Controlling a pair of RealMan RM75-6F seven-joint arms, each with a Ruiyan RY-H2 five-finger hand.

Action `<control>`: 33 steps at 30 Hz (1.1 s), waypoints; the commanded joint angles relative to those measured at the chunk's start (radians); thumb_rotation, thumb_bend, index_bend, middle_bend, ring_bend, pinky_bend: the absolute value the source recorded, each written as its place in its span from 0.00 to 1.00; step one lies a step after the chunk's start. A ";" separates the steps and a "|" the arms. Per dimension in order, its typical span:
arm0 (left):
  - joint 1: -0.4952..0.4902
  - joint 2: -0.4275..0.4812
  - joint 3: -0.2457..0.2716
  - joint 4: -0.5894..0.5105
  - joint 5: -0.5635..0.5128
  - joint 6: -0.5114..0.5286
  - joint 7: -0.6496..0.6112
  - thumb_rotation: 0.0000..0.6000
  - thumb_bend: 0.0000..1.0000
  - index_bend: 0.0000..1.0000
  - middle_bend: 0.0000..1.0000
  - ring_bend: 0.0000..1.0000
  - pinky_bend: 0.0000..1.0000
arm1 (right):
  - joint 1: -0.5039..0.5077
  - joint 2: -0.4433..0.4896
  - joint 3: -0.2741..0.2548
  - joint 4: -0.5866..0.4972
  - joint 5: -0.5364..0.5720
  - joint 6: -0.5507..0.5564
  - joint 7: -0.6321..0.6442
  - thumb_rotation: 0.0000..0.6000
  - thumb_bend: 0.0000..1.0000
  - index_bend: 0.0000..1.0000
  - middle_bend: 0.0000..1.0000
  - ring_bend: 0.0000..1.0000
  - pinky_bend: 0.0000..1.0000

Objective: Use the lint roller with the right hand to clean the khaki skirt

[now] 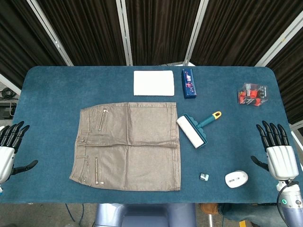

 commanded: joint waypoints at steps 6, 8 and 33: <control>-0.001 -0.008 -0.003 0.011 -0.009 -0.004 0.001 1.00 0.00 0.00 0.00 0.00 0.00 | 0.005 0.015 0.006 -0.027 0.005 -0.043 -0.019 1.00 0.00 0.00 0.00 0.00 0.00; -0.002 -0.009 -0.006 0.014 -0.012 -0.004 0.000 1.00 0.00 0.00 0.00 0.00 0.00 | 0.029 0.029 0.011 -0.036 -0.006 -0.074 -0.021 1.00 0.00 0.00 0.00 0.00 0.00; -0.021 -0.051 -0.025 0.072 -0.104 -0.073 0.043 1.00 0.00 0.00 0.00 0.00 0.00 | 0.625 -0.137 0.047 0.345 -0.090 -0.853 0.099 1.00 0.22 0.21 0.25 0.17 0.14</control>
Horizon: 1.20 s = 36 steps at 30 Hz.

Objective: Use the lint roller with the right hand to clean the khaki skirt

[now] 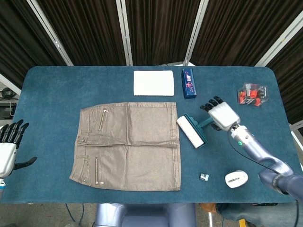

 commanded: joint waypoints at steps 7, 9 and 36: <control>0.001 0.001 -0.004 0.014 -0.019 -0.010 -0.014 1.00 0.00 0.00 0.00 0.00 0.00 | 0.075 -0.143 -0.070 0.173 -0.031 -0.110 -0.012 1.00 0.24 0.23 0.26 0.17 0.16; 0.000 0.001 -0.004 0.015 -0.021 -0.014 -0.017 1.00 0.00 0.00 0.00 0.00 0.00 | 0.078 -0.158 -0.084 0.190 -0.042 -0.109 -0.017 1.00 0.24 0.23 0.26 0.17 0.16; -0.003 0.000 -0.004 0.012 -0.032 -0.028 -0.010 1.00 0.00 0.00 0.00 0.00 0.00 | 0.099 -0.306 -0.133 0.442 -0.012 -0.120 0.029 1.00 0.37 0.39 0.41 0.29 0.22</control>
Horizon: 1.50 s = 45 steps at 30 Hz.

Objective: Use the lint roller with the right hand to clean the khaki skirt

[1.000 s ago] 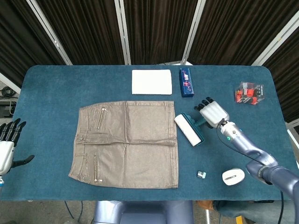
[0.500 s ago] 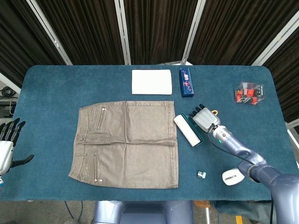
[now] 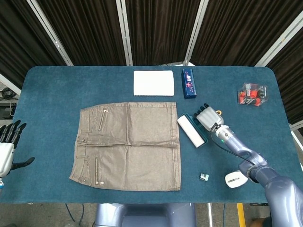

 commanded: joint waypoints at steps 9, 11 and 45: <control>-0.004 -0.005 0.002 -0.002 -0.002 -0.008 0.011 1.00 0.00 0.00 0.00 0.00 0.00 | -0.003 -0.005 -0.019 0.038 0.008 0.007 0.059 1.00 0.50 0.54 0.58 0.44 0.33; -0.003 -0.005 0.003 -0.004 0.000 -0.007 0.011 1.00 0.00 0.00 0.00 0.00 0.00 | -0.006 0.004 -0.016 0.028 0.010 0.029 0.067 1.00 0.52 0.55 0.59 0.45 0.35; -0.004 0.013 0.028 -0.027 0.048 -0.006 -0.012 1.00 0.00 0.00 0.00 0.00 0.00 | 0.108 0.203 0.155 -0.870 0.262 0.036 -1.317 1.00 0.61 0.57 0.61 0.51 0.38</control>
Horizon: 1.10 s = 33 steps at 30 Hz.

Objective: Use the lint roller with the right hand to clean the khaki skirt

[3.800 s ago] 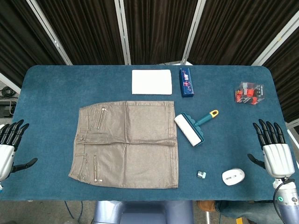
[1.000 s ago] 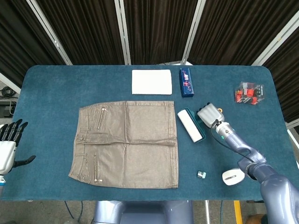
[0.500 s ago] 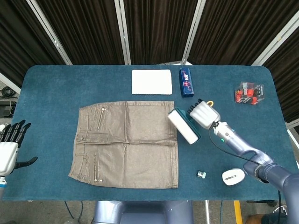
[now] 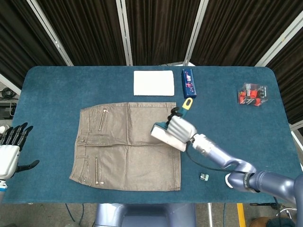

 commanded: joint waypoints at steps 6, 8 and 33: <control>-0.005 0.000 -0.001 0.012 -0.016 -0.019 -0.014 1.00 0.00 0.00 0.00 0.00 0.00 | 0.058 -0.094 0.003 -0.118 0.205 -0.073 -0.312 1.00 0.62 0.57 0.62 0.52 0.38; -0.006 0.000 -0.002 0.014 -0.018 -0.021 -0.015 1.00 0.00 0.00 0.00 0.00 0.00 | 0.067 -0.110 -0.014 -0.135 0.236 -0.071 -0.361 1.00 0.62 0.57 0.62 0.52 0.38; -0.016 -0.013 -0.004 0.027 -0.042 -0.048 -0.004 1.00 0.00 0.00 0.00 0.00 0.00 | 0.110 -0.179 -0.094 0.048 0.309 0.006 -0.360 1.00 0.63 0.58 0.62 0.53 0.38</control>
